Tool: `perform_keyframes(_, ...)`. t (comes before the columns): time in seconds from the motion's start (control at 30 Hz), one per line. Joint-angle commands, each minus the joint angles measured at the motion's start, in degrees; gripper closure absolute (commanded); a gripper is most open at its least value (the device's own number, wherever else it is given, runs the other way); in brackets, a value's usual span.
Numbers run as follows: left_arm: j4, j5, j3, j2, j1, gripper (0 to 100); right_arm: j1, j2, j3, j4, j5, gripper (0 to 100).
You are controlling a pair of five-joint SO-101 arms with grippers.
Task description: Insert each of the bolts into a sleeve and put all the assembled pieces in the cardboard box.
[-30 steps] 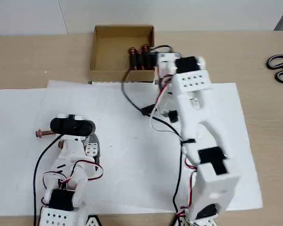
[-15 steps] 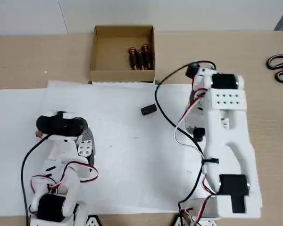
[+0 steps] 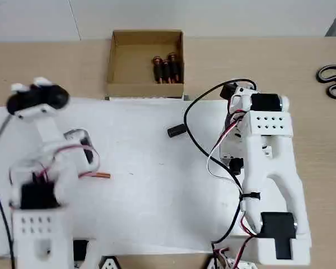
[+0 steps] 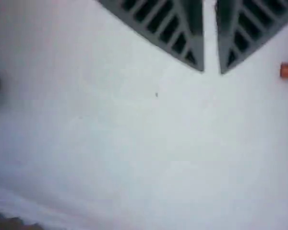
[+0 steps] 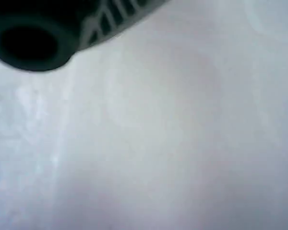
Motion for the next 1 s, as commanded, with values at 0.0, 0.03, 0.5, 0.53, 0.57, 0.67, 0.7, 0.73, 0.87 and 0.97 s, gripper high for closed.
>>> perform_keyframes(0.0,4.75,5.71,-5.49,5.45,-0.7,99,0.66,-2.77,-0.18,-0.13,-0.62,99.5)
perform_keyframes(0.03,5.54,7.12,-5.49,5.98,-0.7,99,1.01,-2.77,-0.18,-0.13,-0.62,99.5)
perform_keyframes(0.5,-0.88,44.22,-4.53,6.95,-8.18,99,15.43,-2.77,-0.09,0.31,-0.26,99.5)
perform_keyframes(0.53,-1.67,44.66,-3.74,6.95,-8.7,99,16.04,-2.77,-0.09,0.4,-0.26,99.5)
perform_keyframes(0.57,-2.64,44.4,-2.68,6.95,-9.23,99,16.57,-2.77,-0.09,0.4,-0.26,99.5)
perform_keyframes(0.67,-5.98,44.13,0.57,6.95,-10.9,99,17.36,-2.86,1.05,0.4,-0.26,99.5)
perform_keyframes(0.7,-7.21,44.13,1.45,7.03,-11.34,99,17.27,-2.86,1.67,0.4,-0.35,99.5)
perform_keyframes(0.73,-8.35,44.13,2.33,7.03,-11.6,99,17.19,-2.86,2.46,0.4,-0.53,99.5)
perform_keyframes(0.87,-9.49,44.13,2.77,10.73,-11.78,99,17.27,-2.86,4.48,0.31,-0.62,99.5)
perform_keyframes(0.97,-5.71,44.22,-1.45,18.2,-11.87,99,17.27,-2.95,4.84,0.31,-0.7,99.5)
